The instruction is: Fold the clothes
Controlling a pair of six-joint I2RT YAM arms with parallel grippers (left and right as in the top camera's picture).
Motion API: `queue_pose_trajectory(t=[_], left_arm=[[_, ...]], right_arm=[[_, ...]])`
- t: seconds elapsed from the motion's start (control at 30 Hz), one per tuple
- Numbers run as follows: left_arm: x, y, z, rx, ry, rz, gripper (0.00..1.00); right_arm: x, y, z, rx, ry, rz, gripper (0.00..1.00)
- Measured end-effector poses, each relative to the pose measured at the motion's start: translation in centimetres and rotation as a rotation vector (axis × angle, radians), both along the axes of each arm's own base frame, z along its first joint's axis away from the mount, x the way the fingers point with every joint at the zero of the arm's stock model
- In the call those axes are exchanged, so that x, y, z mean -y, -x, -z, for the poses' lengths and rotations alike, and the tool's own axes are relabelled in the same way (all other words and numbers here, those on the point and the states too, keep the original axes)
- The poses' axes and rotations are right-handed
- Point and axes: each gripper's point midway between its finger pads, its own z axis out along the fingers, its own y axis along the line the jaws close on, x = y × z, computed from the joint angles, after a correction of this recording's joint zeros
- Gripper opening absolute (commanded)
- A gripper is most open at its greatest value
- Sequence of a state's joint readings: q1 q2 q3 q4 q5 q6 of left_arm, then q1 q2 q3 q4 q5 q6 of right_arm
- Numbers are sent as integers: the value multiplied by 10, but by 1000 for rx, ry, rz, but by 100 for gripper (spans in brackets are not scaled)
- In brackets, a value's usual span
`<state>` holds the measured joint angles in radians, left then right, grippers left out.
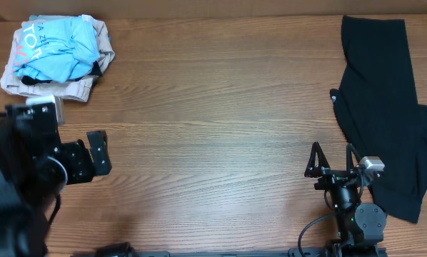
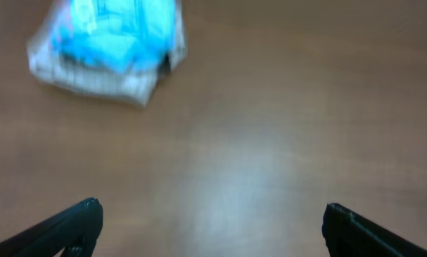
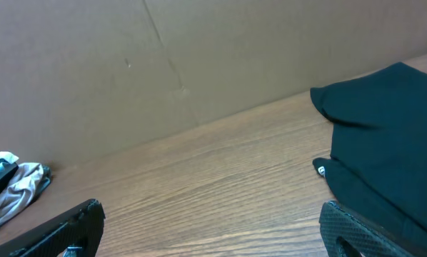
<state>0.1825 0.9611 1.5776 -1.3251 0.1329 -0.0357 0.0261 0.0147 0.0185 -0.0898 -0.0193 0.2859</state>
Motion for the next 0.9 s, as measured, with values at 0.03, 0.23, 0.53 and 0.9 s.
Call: queue_pose_trajectory(t=[0.03,0.23,0.53,0.9], left_arm=[[1,-3,2,49,-2,3,100],[0,-27,32,295,-25,15,100],[11,-33,93,603,-46,59,100],[25,-24,164,719,-52,94,100]], right_arm=[[0,0,0,0,-1,0,100],[0,0,0,0,-2,1,100],[0,0,0,0,-1,0,100],[0,0,0,0,-2,0,100]])
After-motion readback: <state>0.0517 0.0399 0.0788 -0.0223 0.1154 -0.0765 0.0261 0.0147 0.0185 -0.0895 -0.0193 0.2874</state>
